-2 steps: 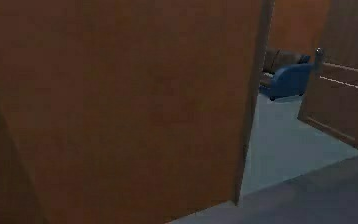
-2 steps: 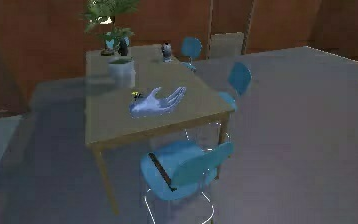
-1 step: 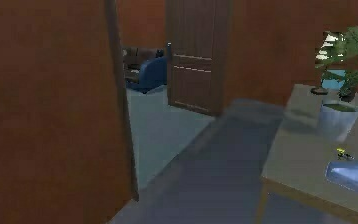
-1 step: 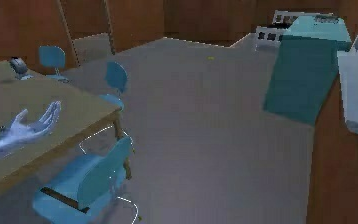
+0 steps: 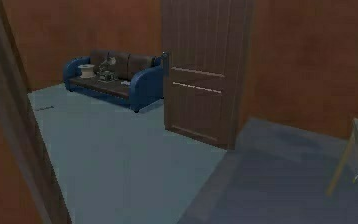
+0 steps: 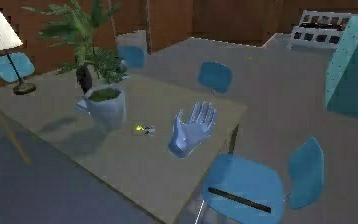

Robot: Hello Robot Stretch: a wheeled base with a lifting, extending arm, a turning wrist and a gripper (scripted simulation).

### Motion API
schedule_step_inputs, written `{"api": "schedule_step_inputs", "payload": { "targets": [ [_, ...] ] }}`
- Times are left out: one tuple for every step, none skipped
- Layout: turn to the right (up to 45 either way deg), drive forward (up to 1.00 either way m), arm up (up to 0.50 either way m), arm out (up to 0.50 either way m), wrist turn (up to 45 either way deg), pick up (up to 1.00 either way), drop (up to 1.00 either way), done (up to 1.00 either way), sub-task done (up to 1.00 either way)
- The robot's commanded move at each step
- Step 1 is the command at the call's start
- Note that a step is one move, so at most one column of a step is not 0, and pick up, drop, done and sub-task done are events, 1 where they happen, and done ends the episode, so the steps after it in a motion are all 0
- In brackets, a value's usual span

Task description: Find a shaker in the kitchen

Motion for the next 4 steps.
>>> {"api": "schedule_step_inputs", "payload": {
  "targets": [
    [0.0,0.55,0.0,0.0,0.0,0.0,0.0,0.0,0.0],
    [27.0,0.0,0.0,0.0,0.0,0.0,0.0,0.0,0.0],
    [3.0,0.0,0.0,0.0,0.0,0.0,0.0,0.0,0.0],
    [0.0,0.15,0.0,0.0,0.0,0.0,0.0,0.0,0.0]
  ]
}}
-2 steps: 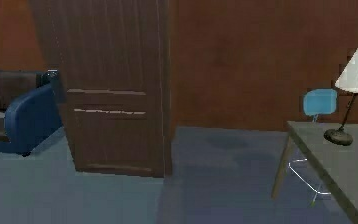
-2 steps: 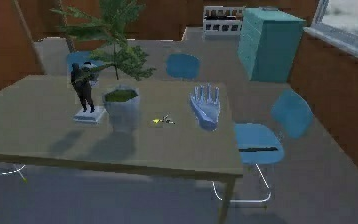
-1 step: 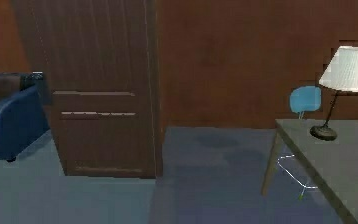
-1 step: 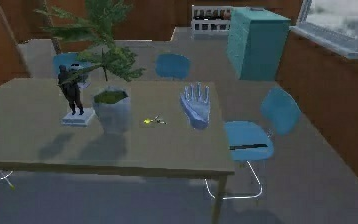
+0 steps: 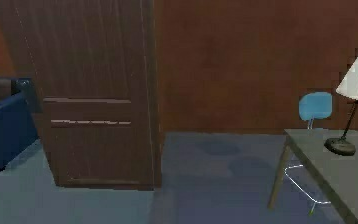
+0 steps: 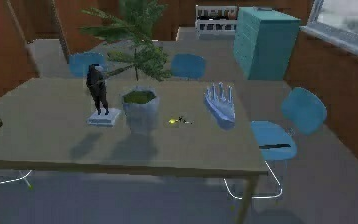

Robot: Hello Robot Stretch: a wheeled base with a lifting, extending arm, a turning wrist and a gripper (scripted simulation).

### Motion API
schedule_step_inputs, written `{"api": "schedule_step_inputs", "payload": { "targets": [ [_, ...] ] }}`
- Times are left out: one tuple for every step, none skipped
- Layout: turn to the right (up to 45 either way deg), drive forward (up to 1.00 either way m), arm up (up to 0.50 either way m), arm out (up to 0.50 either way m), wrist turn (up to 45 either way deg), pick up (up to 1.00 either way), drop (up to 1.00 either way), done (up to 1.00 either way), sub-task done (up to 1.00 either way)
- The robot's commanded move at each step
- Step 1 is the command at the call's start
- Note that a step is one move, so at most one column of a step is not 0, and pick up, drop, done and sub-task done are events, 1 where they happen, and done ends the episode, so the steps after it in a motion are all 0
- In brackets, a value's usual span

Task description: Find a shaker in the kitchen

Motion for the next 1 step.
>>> {"api": "schedule_step_inputs", "payload": {
  "targets": [
    [-45.0,0.0,0.0,0.0,0.0,0.0,0.0,0.0,0.0]
  ]
}}
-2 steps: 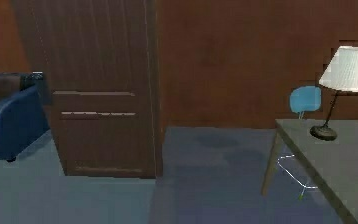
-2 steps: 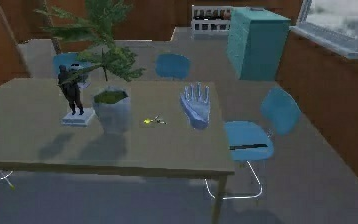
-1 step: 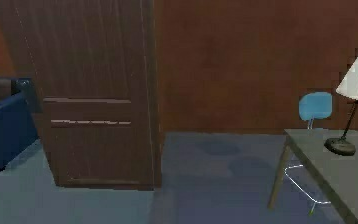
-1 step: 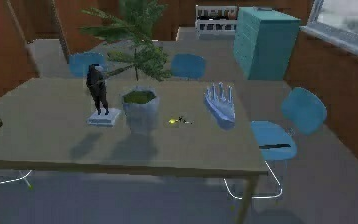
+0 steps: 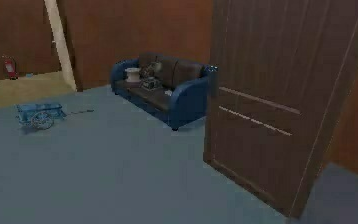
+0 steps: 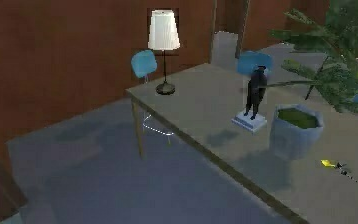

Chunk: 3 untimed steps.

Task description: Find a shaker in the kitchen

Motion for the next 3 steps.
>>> {"api": "schedule_step_inputs", "payload": {
  "targets": [
    [-39.0,0.0,0.0,0.0,0.0,0.0,0.0,0.0,0.0],
    [0.0,1.0,0.0,0.0,0.0,0.0,0.0,0.0,0.0],
    [-3.0,0.0,0.0,0.0,0.0,0.0,0.0,0.0,0.0]
  ]
}}
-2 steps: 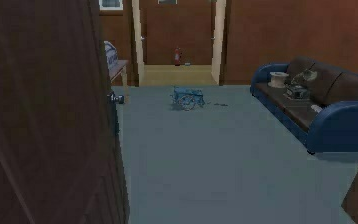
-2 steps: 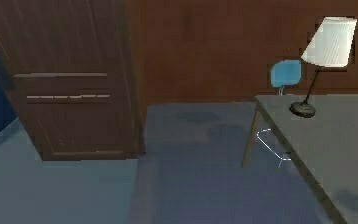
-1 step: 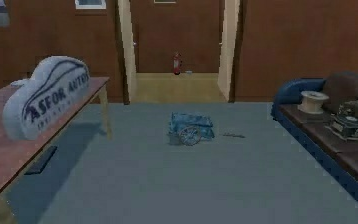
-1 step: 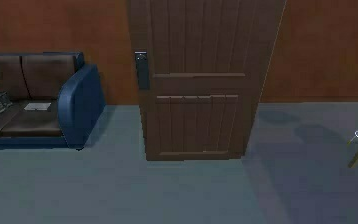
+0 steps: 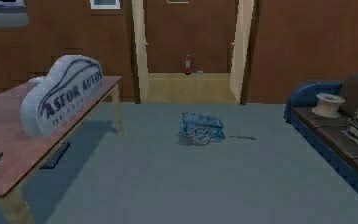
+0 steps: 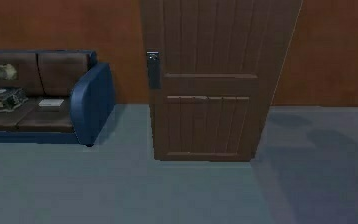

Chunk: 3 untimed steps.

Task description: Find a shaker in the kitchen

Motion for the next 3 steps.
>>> {"api": "schedule_step_inputs", "payload": {
  "targets": [
    [0.0,0.35,0.0,0.0,0.0,0.0,0.0,0.0,0.0],
    [-9.0,0.0,0.0,0.0,0.0,0.0,0.0,0.0,0.0],
    [0.0,1.0,0.0,0.0,0.0,0.0,0.0,0.0,0.0]
  ]
}}
